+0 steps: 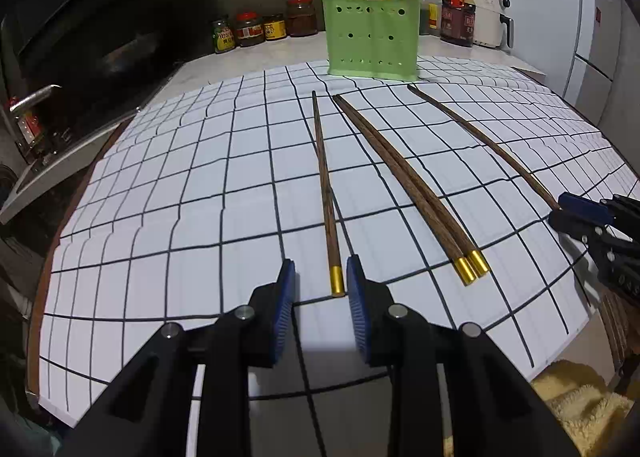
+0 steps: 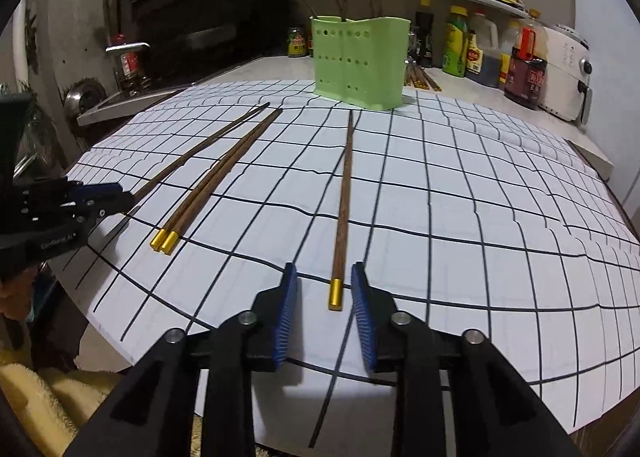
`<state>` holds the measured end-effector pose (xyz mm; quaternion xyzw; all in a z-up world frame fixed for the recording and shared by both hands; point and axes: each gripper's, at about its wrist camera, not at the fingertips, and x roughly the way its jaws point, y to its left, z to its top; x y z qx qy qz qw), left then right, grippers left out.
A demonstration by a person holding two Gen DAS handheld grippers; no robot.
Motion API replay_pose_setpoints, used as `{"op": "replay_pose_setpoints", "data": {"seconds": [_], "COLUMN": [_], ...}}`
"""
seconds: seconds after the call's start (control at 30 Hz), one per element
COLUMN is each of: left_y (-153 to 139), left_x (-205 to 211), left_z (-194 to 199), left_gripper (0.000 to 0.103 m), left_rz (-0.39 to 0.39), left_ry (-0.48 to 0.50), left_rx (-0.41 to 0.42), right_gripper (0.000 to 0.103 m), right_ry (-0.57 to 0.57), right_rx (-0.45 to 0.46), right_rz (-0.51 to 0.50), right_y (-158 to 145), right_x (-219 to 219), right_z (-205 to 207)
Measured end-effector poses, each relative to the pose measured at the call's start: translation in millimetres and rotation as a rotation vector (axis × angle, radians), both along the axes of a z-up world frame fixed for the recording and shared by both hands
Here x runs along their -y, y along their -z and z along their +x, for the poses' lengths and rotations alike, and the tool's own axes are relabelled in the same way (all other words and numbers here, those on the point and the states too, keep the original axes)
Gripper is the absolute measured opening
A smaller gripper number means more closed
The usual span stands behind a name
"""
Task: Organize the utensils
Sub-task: 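Close the right gripper on a lone chopstick while the left gripper grasps another, then raise both held chopsticks upright and carry them over the green holder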
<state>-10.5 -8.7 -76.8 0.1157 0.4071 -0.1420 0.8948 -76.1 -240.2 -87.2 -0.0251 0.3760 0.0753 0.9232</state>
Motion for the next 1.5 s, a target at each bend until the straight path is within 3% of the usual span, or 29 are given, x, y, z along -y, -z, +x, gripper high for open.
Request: {"op": "replay_pose_setpoints", "data": {"seconds": [0.57, 0.77, 0.83, 0.9, 1.03, 1.2, 1.37, 1.5], "left_y": [3.3, 3.8, 4.2, 3.4, -0.4, -24.1, -79.7, -116.5], "left_x": [15.7, 17.9, 17.1, 13.1, 3.0, -4.1, -10.1, -17.0], "left_z": [5.5, -0.9, -0.7, 1.1, 1.6, -6.2, -15.3, -19.7], "left_gripper": [0.026, 0.016, 0.007, 0.007, 0.007, 0.007, 0.007, 0.007], "left_rz": [-0.015, 0.004, 0.011, -0.022, -0.090, -0.135, -0.159, -0.198], "left_ry": [0.008, 0.015, 0.003, 0.000, -0.026, -0.027, -0.012, -0.009], "left_rx": [-0.001, 0.011, 0.023, 0.015, 0.020, 0.106, 0.298, 0.403], "right_gripper": [0.020, 0.019, 0.018, 0.008, 0.007, 0.007, 0.007, 0.007], "right_ry": [0.035, 0.035, 0.044, 0.050, 0.063, 0.075, 0.084, 0.083], "right_rx": [0.035, 0.055, 0.059, 0.054, 0.049, 0.094, 0.187, 0.294], "right_rz": [0.013, 0.017, 0.015, 0.023, 0.054, 0.098, 0.138, 0.149], "right_y": [3.9, 5.8, 6.0, 5.9, 3.4, -21.4, -70.2, -112.5], "right_x": [2.2, 2.3, 1.4, 2.2, 6.8, 15.0, 24.3, 26.2], "right_z": [5.8, 2.3, 2.3, 1.3, -3.6, -10.3, -15.3, -18.3]}}
